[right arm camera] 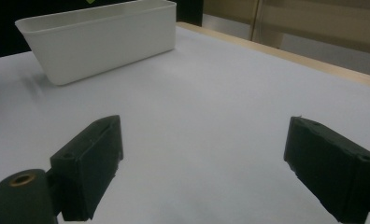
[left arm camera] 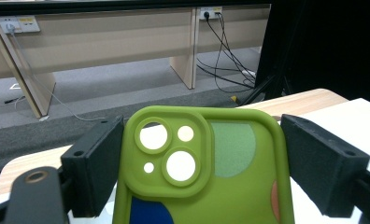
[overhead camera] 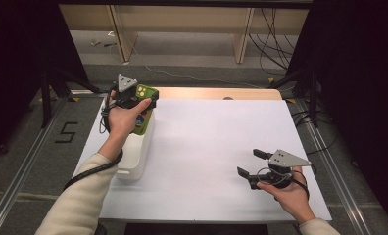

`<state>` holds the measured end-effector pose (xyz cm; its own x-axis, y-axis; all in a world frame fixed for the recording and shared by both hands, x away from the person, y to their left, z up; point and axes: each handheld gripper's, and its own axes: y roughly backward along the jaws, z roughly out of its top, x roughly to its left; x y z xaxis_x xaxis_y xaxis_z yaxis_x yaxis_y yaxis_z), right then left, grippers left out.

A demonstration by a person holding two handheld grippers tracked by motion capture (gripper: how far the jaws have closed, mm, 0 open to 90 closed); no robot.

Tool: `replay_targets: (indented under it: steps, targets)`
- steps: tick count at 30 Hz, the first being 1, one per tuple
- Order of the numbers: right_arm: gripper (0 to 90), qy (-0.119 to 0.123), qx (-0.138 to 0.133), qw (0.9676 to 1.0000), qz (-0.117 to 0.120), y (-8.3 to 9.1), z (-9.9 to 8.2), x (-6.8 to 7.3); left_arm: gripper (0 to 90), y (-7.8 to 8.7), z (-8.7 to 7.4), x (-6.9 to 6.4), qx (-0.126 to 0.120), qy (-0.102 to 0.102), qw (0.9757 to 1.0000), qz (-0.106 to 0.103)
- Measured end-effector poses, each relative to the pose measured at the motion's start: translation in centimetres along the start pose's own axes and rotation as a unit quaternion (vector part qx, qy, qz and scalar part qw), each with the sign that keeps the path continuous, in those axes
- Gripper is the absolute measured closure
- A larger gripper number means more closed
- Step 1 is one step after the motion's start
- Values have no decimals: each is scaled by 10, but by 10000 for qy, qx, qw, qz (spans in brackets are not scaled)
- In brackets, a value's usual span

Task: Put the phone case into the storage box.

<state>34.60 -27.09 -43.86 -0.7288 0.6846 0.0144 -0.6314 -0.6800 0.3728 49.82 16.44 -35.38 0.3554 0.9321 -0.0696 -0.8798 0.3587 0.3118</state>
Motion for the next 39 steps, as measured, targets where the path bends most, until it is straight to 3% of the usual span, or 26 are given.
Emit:
replay_targets:
  steps: [39]
  targets:
    - [128, -7, 9, 10000, -3, 0, 0, 0, 164, -6, 0, 22, -25, 128, 9996, 257]
